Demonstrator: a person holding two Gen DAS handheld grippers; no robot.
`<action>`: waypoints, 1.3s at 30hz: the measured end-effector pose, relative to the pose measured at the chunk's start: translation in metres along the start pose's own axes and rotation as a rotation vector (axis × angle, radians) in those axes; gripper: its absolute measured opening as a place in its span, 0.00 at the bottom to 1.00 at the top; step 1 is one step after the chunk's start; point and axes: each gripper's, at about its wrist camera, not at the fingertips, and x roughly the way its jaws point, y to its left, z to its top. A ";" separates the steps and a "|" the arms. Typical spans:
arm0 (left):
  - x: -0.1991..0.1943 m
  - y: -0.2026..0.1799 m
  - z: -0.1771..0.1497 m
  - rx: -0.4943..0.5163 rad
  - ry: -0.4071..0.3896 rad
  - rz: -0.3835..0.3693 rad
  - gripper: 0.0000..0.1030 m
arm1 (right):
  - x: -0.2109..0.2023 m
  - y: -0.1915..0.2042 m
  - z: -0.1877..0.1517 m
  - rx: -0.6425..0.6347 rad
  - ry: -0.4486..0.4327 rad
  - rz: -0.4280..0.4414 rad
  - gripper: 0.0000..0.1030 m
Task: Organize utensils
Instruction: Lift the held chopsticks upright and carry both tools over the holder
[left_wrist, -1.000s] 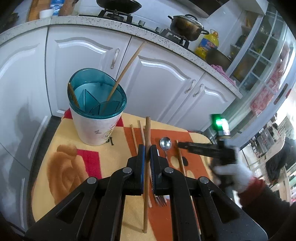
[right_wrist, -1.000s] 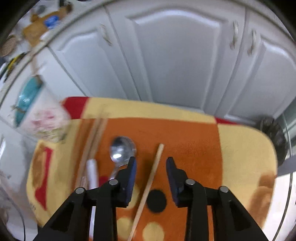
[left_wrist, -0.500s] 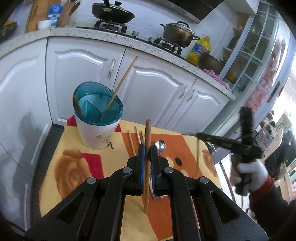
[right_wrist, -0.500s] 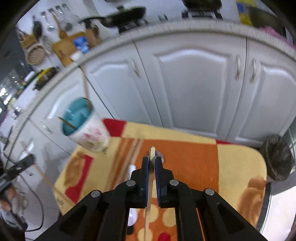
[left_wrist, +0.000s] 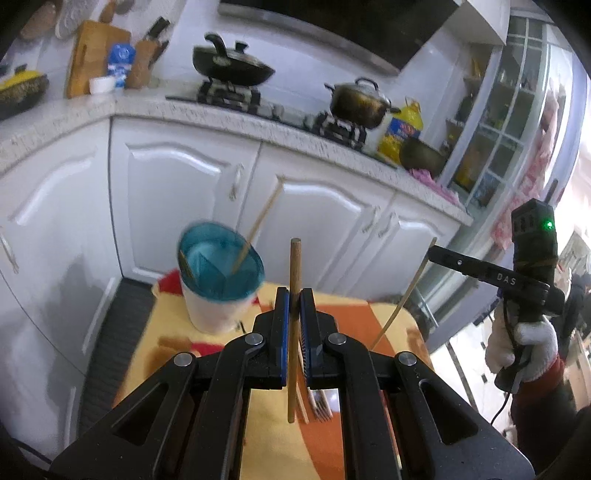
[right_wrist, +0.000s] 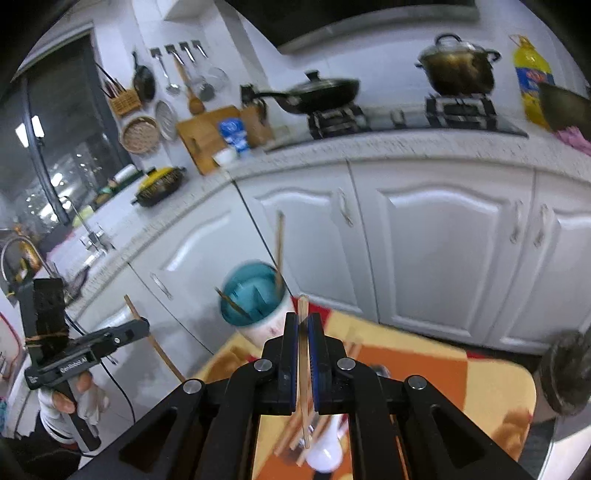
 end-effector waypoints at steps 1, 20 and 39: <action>-0.005 0.002 0.007 -0.003 -0.018 0.007 0.04 | 0.000 0.004 0.006 -0.006 -0.010 0.004 0.05; 0.039 0.055 0.108 -0.029 -0.177 0.240 0.04 | 0.087 0.081 0.129 -0.103 -0.152 0.038 0.05; 0.126 0.080 0.066 -0.069 -0.005 0.298 0.04 | 0.198 0.021 0.068 0.060 0.075 0.007 0.05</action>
